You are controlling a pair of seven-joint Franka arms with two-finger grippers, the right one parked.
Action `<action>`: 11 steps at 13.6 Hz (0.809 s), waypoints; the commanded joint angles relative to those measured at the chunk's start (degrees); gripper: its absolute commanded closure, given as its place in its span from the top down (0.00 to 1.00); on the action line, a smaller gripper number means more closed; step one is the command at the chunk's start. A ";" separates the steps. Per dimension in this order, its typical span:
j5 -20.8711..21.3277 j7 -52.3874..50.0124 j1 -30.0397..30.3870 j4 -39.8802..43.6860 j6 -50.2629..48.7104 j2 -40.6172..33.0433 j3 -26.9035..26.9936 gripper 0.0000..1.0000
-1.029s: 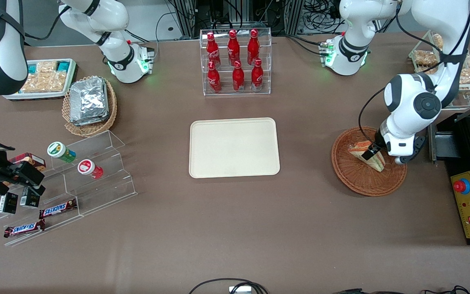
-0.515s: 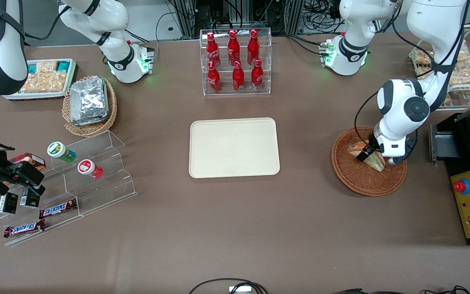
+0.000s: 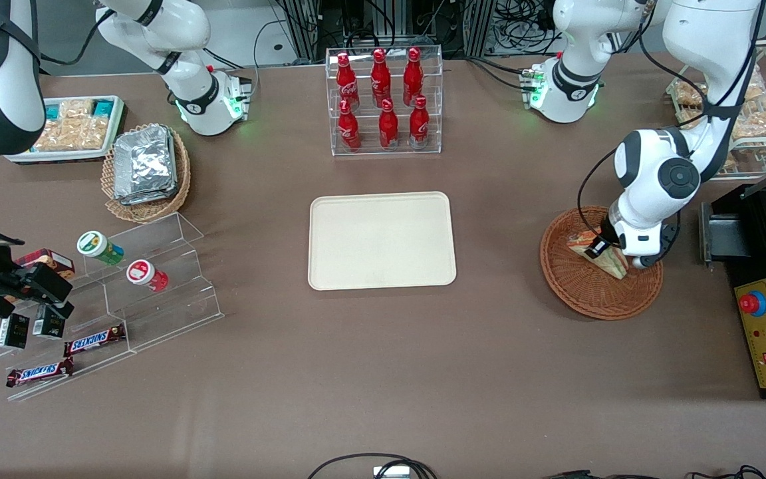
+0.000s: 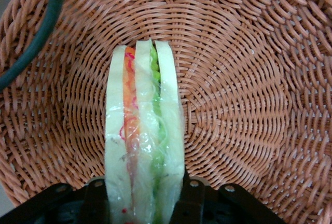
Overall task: Place sandwich from basket to tray
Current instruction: 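Close the left gripper on the sandwich and lift it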
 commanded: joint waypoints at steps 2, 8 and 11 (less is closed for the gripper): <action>0.68 -0.43 0.27 0.17 -2.38 -2.78 -0.19 0.00; 0.94 2.48 -0.70 15.08 -24.32 -5.95 -1.85 0.00; 0.95 2.56 -0.70 22.66 -30.15 -5.51 -6.59 0.00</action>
